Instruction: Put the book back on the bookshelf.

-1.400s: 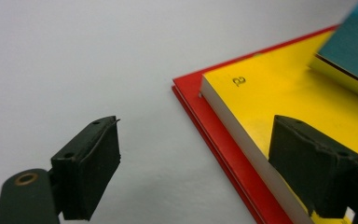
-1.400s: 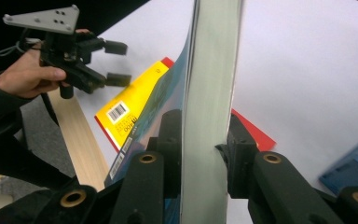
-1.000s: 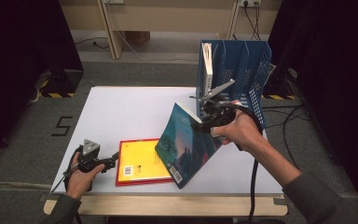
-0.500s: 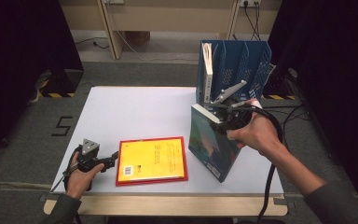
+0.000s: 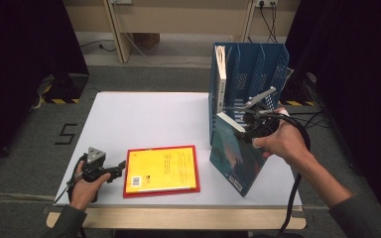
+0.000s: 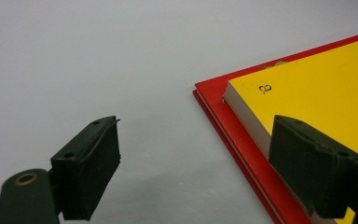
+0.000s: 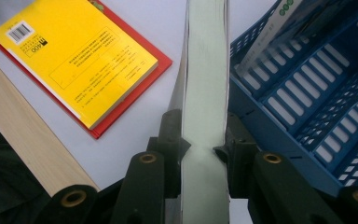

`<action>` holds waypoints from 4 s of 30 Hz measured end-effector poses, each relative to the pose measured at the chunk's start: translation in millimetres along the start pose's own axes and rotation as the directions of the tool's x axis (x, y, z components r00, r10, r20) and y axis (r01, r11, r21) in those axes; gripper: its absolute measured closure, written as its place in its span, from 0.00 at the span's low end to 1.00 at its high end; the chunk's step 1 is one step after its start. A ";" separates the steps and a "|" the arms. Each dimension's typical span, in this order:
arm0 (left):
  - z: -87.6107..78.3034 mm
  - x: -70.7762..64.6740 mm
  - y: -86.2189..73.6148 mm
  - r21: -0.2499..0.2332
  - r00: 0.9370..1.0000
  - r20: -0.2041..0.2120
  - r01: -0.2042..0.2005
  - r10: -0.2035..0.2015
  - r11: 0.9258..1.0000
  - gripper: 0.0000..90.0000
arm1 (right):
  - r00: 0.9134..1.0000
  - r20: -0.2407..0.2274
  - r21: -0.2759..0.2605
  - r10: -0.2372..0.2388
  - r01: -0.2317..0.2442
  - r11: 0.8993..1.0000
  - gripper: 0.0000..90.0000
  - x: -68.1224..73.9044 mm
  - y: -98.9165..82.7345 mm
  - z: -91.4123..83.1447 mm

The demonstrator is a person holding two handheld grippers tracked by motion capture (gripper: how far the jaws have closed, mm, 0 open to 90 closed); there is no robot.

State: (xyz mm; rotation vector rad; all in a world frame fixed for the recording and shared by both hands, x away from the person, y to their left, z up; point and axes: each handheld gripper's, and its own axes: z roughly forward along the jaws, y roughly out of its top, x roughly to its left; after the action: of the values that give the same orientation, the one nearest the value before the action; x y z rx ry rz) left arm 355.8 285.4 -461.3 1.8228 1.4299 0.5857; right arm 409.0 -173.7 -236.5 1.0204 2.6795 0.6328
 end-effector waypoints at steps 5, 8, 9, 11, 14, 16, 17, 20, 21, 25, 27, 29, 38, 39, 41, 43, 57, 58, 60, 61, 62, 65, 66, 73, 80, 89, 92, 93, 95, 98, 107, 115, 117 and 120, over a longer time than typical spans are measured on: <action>0.7 -1.6 -0.3 0.010 1.000 0.007 -0.005 0.005 1.000 0.17 | 1.000 -0.011 0.014 0.016 -0.016 1.000 0.81 -0.9 -4.7 0.8; 1.7 -2.1 -0.6 0.015 1.000 0.011 -0.010 0.010 1.000 0.17 | 0.999 -0.014 0.022 0.041 -0.041 0.999 0.81 -2.6 -4.4 1.2; 1.9 -2.2 -0.7 0.018 1.000 0.011 -0.011 0.011 1.000 0.18 | 0.998 -0.017 0.026 0.067 -0.066 0.997 0.80 -3.9 -4.3 1.4; 2.6 -2.2 -0.9 0.019 1.000 0.016 -0.010 0.010 1.000 0.17 | 0.997 -0.022 0.027 0.069 -0.068 0.997 0.80 -6.4 -3.4 2.6; 3.2 -2.3 -1.1 0.024 1.000 0.016 -0.013 0.012 1.000 0.17 | 0.996 -0.033 0.039 0.084 -0.083 0.996 0.78 -7.8 -1.2 5.9; 3.1 -2.7 -1.3 0.022 1.000 0.017 -0.010 0.009 1.000 0.17 | 0.995 -0.046 0.049 0.093 -0.090 0.995 0.77 -7.2 2.1 10.2; 3.0 -2.6 -1.3 0.023 1.000 0.018 -0.011 0.010 1.000 0.17 | 0.995 -0.050 0.055 0.090 -0.088 0.995 0.77 -6.9 3.8 12.2; 2.9 -1.9 -1.4 0.026 1.000 0.017 -0.013 0.013 1.000 0.17 | 0.992 -0.063 0.069 0.111 -0.107 0.992 0.76 -5.8 8.1 17.1; 2.8 -1.6 -1.4 0.026 1.000 0.017 -0.015 0.014 1.000 0.17 | 0.991 -0.060 0.078 0.116 -0.111 0.991 0.76 -5.3 9.5 18.8; 2.9 -1.5 -1.6 0.027 1.000 0.019 -0.015 0.014 1.000 0.17 | 0.988 -0.071 0.086 0.140 -0.134 0.987 0.75 -7.6 11.9 23.4; 3.1 -1.8 -1.8 0.029 1.000 0.020 -0.016 0.016 0.999 0.17 | 0.984 -0.085 0.094 0.159 -0.151 0.984 0.73 -8.5 12.6 25.9; 3.4 -2.0 -1.8 0.030 1.000 0.020 -0.018 0.017 0.999 0.17 | 0.984 -0.086 0.107 0.154 -0.144 0.984 0.73 -8.9 13.4 28.6; 4.3 -2.8 -2.5 0.036 0.999 0.022 -0.024 0.023 0.999 0.17 | 0.987 -0.083 0.136 0.140 -0.128 0.982 0.73 -9.5 16.8 35.8; 4.3 -2.9 -2.5 0.037 0.999 0.022 -0.025 0.024 0.999 0.17 | 0.987 -0.082 0.135 0.139 -0.127 0.983 0.73 -9.9 16.6 36.0; 4.5 -3.1 -2.6 0.039 0.999 0.023 -0.028 0.027 0.999 0.17 | 0.987 -0.081 0.140 0.142 -0.130 0.982 0.73 -10.0 16.6 36.7; 4.7 -3.3 -2.7 0.040 0.999 0.023 -0.028 0.027 0.999 0.17 | 0.988 -0.078 0.148 0.131 -0.119 0.982 0.73 -10.4 16.3 37.2; 11.3 8.4 -6.7 0.085 1.000 -0.007 -0.029 0.030 0.996 0.17 | 0.997 -0.063 0.168 0.035 -0.024 0.985 0.82 -2.7 16.5 28.6; 13.0 9.1 -7.6 0.100 0.999 -0.005 -0.040 0.041 0.994 0.17 | 0.998 -0.056 0.158 0.040 -0.030 0.987 0.82 -4.0 15.2 25.4; 18.0 11.1 -10.5 0.127 0.998 -0.002 -0.060 0.061 0.990 0.17 | 0.998 -0.049 0.137 0.048 -0.041 0.990 0.82 -6.1 13.2 21.5; 18.3 12.7 -10.4 0.130 0.999 0.005 -0.050 0.050 0.990 0.15 | 0.998 -0.039 0.119 0.046 -0.041 0.992 0.82 -8.4 11.5 18.4; 18.1 14.7 -10.5 0.128 0.999 0.015 -0.045 0.043 0.991 0.15 | 0.998 -0.036 0.108 0.058 -0.053 0.993 0.82 -8.7 10.5 16.5; 18.0 14.0 -10.9 0.128 0.999 0.012 -0.052 0.051 0.990 0.15 | 0.995 -0.033 0.061 0.091 -0.089 0.994 0.82 -13.8 5.9 7.3; 18.1 14.0 -10.8 0.127 0.999 0.012 -0.050 0.049 0.991 0.15 | 0.994 -0.040 0.049 0.100 -0.098 0.994 0.82 -15.5 5.1 5.3; 18.2 14.0 -10.9 0.126 0.999 0.013 -0.049 0.048 0.991 0.15 | 0.993 -0.045 0.013 0.107 -0.107 0.994 0.82 -17.0 6.7 -5.5; 18.1 14.3 -11.1 0.126 0.999 0.017 -0.049 0.047 0.991 0.15 | 0.989 -0.070 -0.016 0.130 -0.132 0.991 0.82 -19.9 12.0 -12.4; 18.4 14.6 -11.3 0.123 0.999 0.018 -0.048 0.046 0.991 0.14 | 0.992 -0.041 -0.049 0.119 -0.121 0.991 0.82 -22.8 19.8 -23.1; 18.4 14.6 -11.4 0.123 0.999 0.019 -0.047 0.045 0.991 0.14 | 0.991 -0.043 -0.067 0.123 -0.126 0.990 0.82 -23.8 21.5 -31.4; 18.4 14.6 -11.4 0.123 0.999 0.019 -0.047 0.045 0.991 0.14 | 0.992 -0.034 -0.071 0.121 -0.123 0.990 0.82 -23.4 22.3 -34.8; 18.4 14.6 -11.4 0.123 0.999 0.019 -0.047 0.045 0.991 0.14 | 0.993 -0.026 -0.062 0.118 -0.119 0.991 0.82 -23.7 23.8 -39.1; 18.4 14.6 -11.4 0.123 0.999 0.019 -0.048 0.046 0.991 0.14 | 0.993 -0.015 -0.046 0.117 -0.118 0.992 0.82 -24.5 25.1 -42.1; 18.5 14.5 -11.3 0.123 0.999 0.019 -0.048 0.046 0.991 0.14 | 0.988 0.042 -0.039 0.147 -0.146 0.989 0.82 -40.1 29.1 -52.9; 18.4 14.6 -11.2 0.124 0.999 0.019 -0.051 0.049 0.991 0.14 | 0.977 0.092 -0.066 0.191 -0.185 0.980 0.82 -63.9 45.9 -66.9; 18.4 14.5 -11.3 0.124 0.999 0.019 -0.049 0.047 0.991 0.14 | 0.976 0.100 -0.063 0.195 -0.189 0.980 0.82 -69.4 51.3 -65.7; 18.5 14.6 -11.3 0.123 0.999 0.019 -0.048 0.046 0.991 0.14 | 0.971 0.116 -0.068 0.209 -0.202 0.977 0.82 -77.4 57.5 -64.1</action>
State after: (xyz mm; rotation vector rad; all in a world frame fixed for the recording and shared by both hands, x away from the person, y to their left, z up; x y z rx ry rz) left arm 366.3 295.6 -482.9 1.9580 1.4440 0.5149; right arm 478.4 -207.5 -150.3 1.2891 2.4573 0.6555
